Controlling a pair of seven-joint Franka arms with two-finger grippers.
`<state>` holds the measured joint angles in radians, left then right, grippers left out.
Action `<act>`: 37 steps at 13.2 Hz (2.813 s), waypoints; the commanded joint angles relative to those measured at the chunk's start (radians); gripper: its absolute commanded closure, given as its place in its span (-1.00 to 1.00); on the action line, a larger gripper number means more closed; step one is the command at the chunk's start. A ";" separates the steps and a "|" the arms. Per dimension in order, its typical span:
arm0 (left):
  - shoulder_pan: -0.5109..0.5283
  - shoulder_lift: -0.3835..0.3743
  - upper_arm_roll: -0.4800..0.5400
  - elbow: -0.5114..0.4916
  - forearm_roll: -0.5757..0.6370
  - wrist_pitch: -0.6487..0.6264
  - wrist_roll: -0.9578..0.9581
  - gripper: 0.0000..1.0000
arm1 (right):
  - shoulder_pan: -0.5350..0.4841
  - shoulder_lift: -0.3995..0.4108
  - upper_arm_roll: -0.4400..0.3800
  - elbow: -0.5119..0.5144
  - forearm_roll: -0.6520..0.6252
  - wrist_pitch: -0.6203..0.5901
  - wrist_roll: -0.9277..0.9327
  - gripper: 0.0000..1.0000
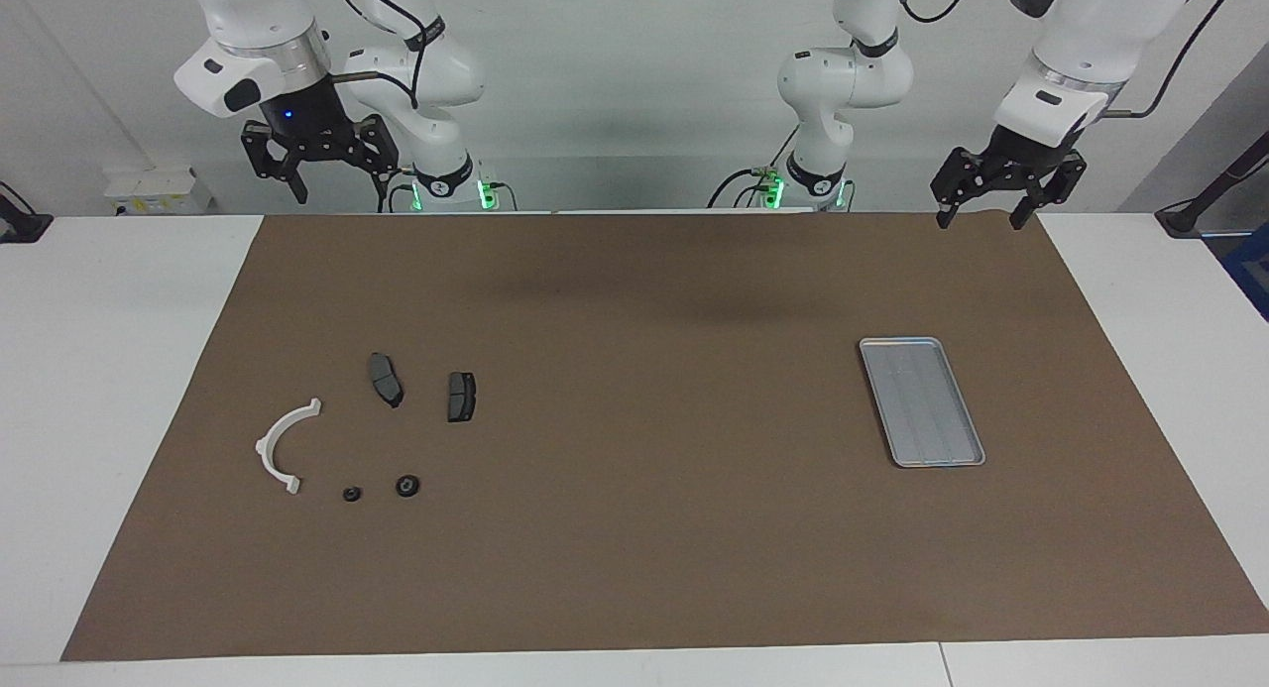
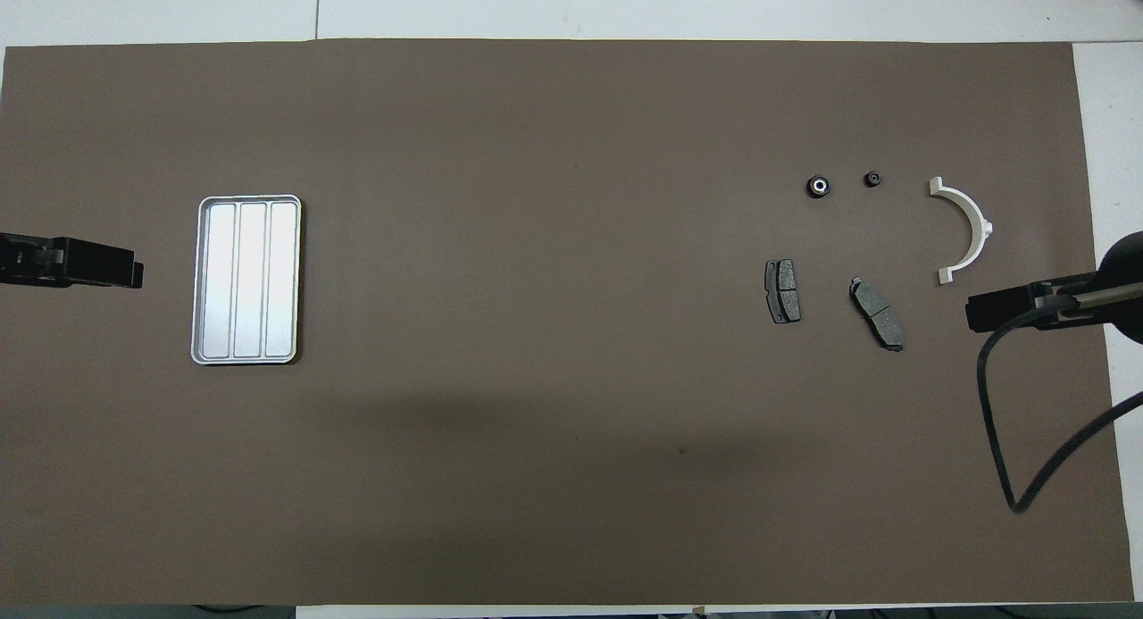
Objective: Pick bearing gear from pile to tray
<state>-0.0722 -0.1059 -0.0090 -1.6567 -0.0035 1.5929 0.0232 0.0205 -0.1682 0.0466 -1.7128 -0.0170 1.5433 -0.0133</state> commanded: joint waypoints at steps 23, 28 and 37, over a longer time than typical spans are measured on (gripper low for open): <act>-0.003 -0.035 0.004 -0.038 -0.010 0.006 0.000 -1.00 | 0.006 0.794 0.006 0.156 -0.089 0.661 0.544 -0.96; -0.003 -0.035 0.006 -0.038 -0.012 0.006 0.000 -1.00 | 0.006 0.816 0.004 0.174 -0.001 0.682 0.567 -0.89; 0.000 -0.035 0.006 -0.038 -0.012 0.002 -0.005 -1.00 | -0.001 0.814 0.002 0.176 -0.018 0.661 0.567 -0.33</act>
<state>-0.0722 -0.1060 -0.0090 -1.6567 -0.0035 1.5929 0.0231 0.0302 0.6303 0.0408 -1.5599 -0.0345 2.2166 0.5377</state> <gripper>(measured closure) 0.000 0.189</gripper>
